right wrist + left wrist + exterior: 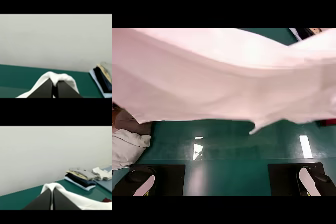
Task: Fold the shirts.
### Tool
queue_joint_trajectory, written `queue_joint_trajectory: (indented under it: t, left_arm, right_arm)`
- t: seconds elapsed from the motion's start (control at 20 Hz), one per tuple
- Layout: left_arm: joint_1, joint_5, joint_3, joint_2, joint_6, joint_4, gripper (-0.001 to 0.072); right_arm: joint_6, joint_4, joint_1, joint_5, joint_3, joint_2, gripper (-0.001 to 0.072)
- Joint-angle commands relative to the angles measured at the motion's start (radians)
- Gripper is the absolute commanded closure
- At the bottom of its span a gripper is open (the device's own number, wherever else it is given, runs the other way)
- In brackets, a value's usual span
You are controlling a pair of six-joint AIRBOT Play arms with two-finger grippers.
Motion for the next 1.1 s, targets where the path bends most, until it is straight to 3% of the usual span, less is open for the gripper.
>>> queue_joint_trajectory:
  t: [0.0,0.2,0.4,0.5,0.75,1.05]
  left_arm:
    - [0.0,-0.041,-0.027,-0.001,0.006,0.033,0.0679]
    - [0.0,-0.149,-0.286,-0.026,-0.003,0.225,0.0679]
    - [0.0,-0.08,-0.592,-0.135,-0.001,0.257,0.0679]
    - [0.0,0.002,-0.693,-0.222,0.001,0.278,0.0679]
    - [0.0,0.243,-0.734,-0.432,0.006,0.36,0.0679]
    - [0.0,0.435,-0.734,-0.565,0.006,0.435,0.0679]
  right_arm:
    - [0.089,-0.083,0.0,0.17,0.166,-0.14,0.0695]
    - [0.152,-0.074,0.0,0.221,0.037,-0.278,0.0695]
    - [0.149,-0.079,0.075,0.265,-0.15,-0.428,0.0695]
    - [0.112,-0.104,0.159,0.179,-0.209,-0.492,0.0695]
    - [0.103,-0.354,0.354,-0.069,-0.328,-0.636,0.0695]
    - [0.103,-0.355,0.372,-0.301,-0.36,-0.77,0.0695]
